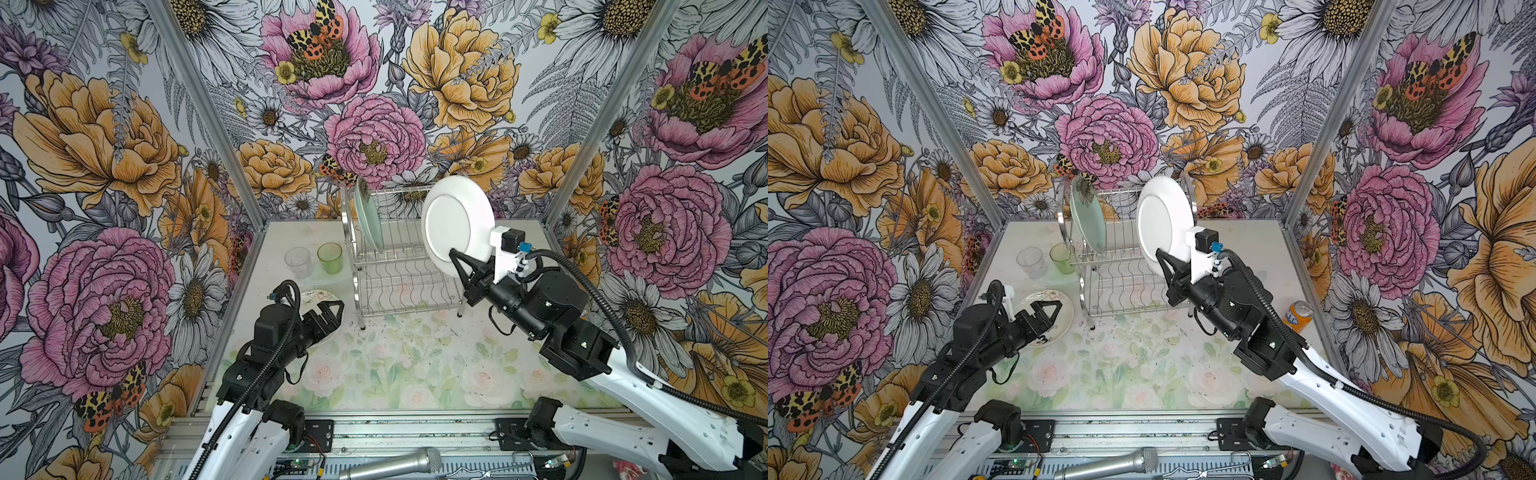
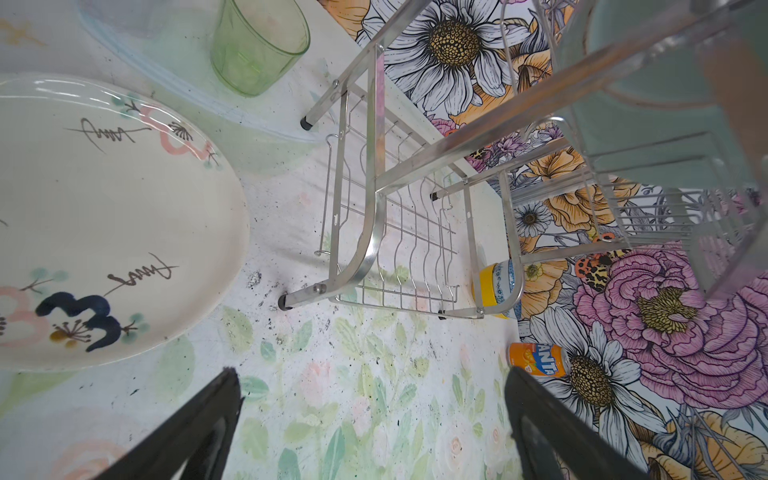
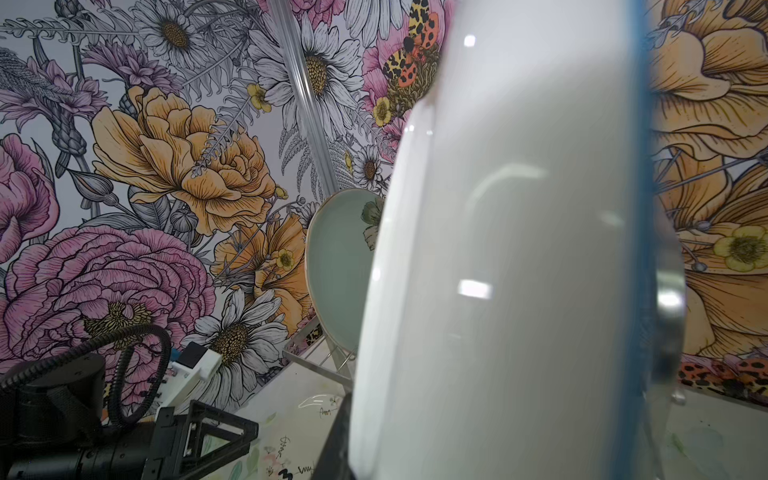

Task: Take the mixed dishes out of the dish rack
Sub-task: 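Lift the watermelon-print plate up out of the rack with the right gripper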

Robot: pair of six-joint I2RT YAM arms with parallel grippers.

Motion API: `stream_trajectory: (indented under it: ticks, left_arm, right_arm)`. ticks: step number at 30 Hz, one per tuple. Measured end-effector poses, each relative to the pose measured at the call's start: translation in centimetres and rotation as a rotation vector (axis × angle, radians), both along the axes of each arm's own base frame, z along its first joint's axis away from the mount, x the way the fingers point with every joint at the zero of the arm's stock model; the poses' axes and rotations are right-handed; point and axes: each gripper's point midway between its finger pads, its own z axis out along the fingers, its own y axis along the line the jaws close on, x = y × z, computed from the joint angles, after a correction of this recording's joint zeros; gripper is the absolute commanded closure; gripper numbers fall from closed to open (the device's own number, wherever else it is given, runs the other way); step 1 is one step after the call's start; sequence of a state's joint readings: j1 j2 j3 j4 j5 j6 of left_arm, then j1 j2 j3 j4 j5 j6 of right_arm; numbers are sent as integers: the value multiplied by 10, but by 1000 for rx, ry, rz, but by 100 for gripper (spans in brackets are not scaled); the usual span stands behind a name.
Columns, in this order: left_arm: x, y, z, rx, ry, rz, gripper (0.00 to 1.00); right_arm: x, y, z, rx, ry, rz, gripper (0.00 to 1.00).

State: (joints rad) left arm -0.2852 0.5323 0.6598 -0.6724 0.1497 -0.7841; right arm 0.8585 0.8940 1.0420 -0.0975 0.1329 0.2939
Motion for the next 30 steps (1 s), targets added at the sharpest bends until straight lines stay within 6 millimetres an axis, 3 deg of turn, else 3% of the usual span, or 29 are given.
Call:
stream_trajectory:
  ticks: [15,24,30]
  left_arm:
    - [-1,4,-3,1,11,22,1]
    - [0,6,-3,-7,15,41,1]
    - [-1,6,-2,-14,12,44,1]
  right_arm:
    - [-37,38,-23,-61,41,209,100]
    - [-47,49,-34,-90,55,280,100]
    - [-52,63,-51,-131,75,334,100]
